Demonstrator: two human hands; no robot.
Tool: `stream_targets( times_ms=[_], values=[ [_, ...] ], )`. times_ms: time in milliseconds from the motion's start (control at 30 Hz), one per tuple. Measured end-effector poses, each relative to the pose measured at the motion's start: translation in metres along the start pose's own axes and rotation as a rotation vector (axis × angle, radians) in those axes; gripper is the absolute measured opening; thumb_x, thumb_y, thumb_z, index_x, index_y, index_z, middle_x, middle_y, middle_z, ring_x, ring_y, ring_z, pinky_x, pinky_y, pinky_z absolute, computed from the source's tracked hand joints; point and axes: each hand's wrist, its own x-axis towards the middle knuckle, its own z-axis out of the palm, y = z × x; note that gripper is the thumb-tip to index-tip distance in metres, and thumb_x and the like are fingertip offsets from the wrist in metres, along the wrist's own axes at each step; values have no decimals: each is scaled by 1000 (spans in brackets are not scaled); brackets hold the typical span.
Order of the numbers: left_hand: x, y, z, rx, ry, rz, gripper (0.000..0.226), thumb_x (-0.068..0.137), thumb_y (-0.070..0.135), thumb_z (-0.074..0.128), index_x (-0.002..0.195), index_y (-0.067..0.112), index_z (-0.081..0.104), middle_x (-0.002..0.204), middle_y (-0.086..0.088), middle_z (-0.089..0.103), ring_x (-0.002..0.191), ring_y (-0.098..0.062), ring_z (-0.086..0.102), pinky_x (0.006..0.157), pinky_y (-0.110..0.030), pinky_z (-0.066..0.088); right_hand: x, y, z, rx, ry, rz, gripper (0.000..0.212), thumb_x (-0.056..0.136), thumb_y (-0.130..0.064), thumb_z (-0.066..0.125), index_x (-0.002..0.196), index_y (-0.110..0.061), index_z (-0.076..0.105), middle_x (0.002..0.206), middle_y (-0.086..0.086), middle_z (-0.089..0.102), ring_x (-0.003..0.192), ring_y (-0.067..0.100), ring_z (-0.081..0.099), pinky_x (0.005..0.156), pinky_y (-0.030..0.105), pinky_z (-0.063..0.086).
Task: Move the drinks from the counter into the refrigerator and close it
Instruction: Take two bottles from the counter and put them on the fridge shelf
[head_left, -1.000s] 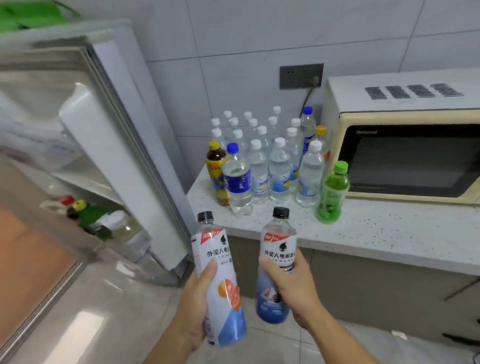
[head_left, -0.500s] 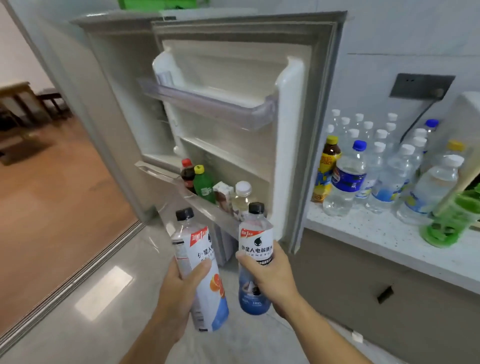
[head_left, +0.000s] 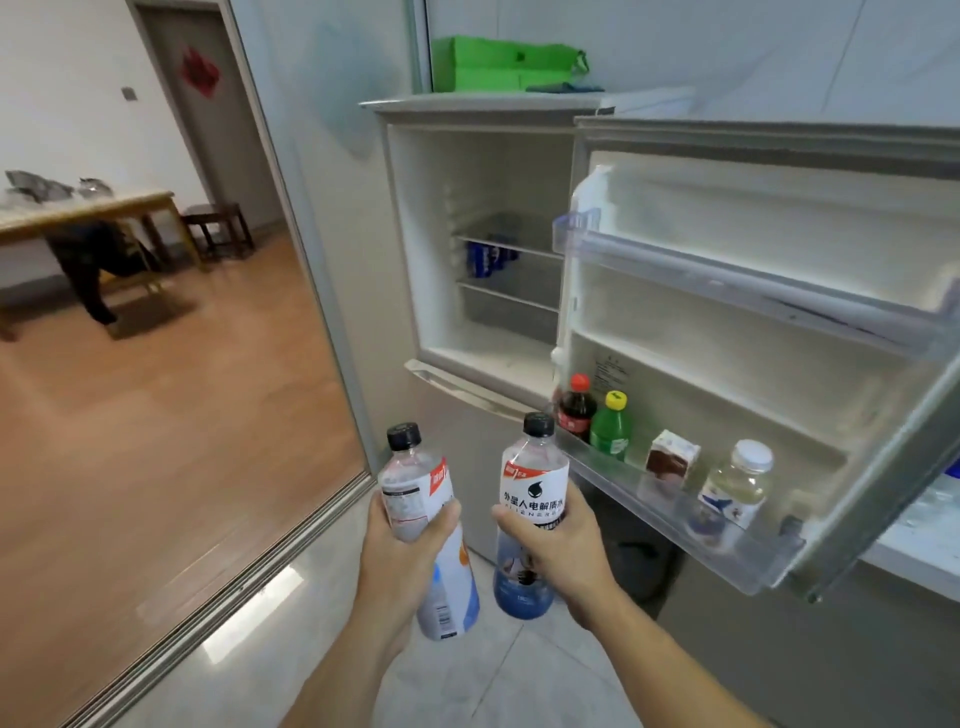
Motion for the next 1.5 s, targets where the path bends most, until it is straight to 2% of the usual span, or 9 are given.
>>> stream_targets(
  times_ms=[133, 267, 500, 667, 833, 1033, 1200, 1333, 1500],
  values=[
    [45, 12, -14, 4, -1, 30, 54, 58, 50, 83, 104, 53, 56, 105, 12, 72, 96, -20, 71, 87, -49, 56, 39, -4, 33, 7, 56, -1, 48, 68, -35, 89, 108, -35, 62, 98, -15, 74, 88, 2, 71, 67, 21, 58],
    [102, 20, -17, 2, -43, 60, 52, 57, 39, 85, 97, 57, 58, 97, 14, 73, 87, -14, 73, 74, -37, 56, 91, -1, 60, 55, 99, 3, 46, 69, -30, 89, 107, -29, 64, 95, -10, 76, 85, 5, 72, 65, 19, 57],
    [220, 37, -16, 43, -126, 64, 63, 60, 29, 90, 110, 47, 56, 98, 7, 74, 85, -18, 74, 65, -33, 57, 200, 9, 107, 85, 188, 26, 41, 71, -17, 87, 101, -23, 60, 83, -7, 74, 69, 2, 69, 57, 17, 54],
    [304, 38, -10, 82, -158, 42, 62, 65, 19, 90, 114, 35, 55, 97, 4, 73, 86, -19, 73, 75, -40, 57, 258, 18, 119, 44, 248, 80, 51, 67, -20, 87, 105, -31, 55, 81, -16, 73, 69, 2, 70, 59, 18, 53],
    [375, 26, 1, 205, -300, 6, 57, 68, 17, 88, 115, 24, 57, 95, -3, 73, 82, -23, 73, 65, -29, 57, 303, 32, 115, 27, 372, 108, 48, 67, -9, 85, 103, -23, 57, 75, -6, 73, 61, 9, 69, 52, 16, 50],
    [472, 3, 26, 247, -403, -28, 53, 66, 15, 88, 97, 46, 59, 91, 3, 74, 75, -13, 72, 57, -18, 54, 360, 51, 114, -25, 549, 162, 47, 65, -9, 83, 103, -16, 58, 71, 1, 72, 56, 12, 68, 50, 19, 51],
    [563, 0, 50, 334, -487, 18, 61, 51, 35, 90, 102, 42, 57, 96, 8, 72, 89, -16, 70, 80, -35, 57, 420, 48, 129, -59, 655, 196, 47, 66, -14, 84, 94, -35, 53, 66, -13, 69, 45, 1, 61, 38, 14, 45],
    [623, 6, 75, 407, -584, 62, 71, 50, 43, 92, 111, 34, 57, 97, 11, 70, 88, -11, 69, 72, -23, 55, 467, 45, 136, -111, 737, 236, 54, 56, -29, 86, 100, -33, 55, 79, -3, 73, 63, 11, 70, 56, 30, 60],
    [672, 9, 103, 484, -692, 43, 69, 57, 35, 93, 117, 29, 58, 104, 8, 70, 95, -16, 68, 86, -39, 57, 508, 51, 135, -185, 794, 262, 60, 57, -34, 88, 108, -35, 57, 92, -8, 73, 83, 12, 71, 73, 34, 61]
  ],
)
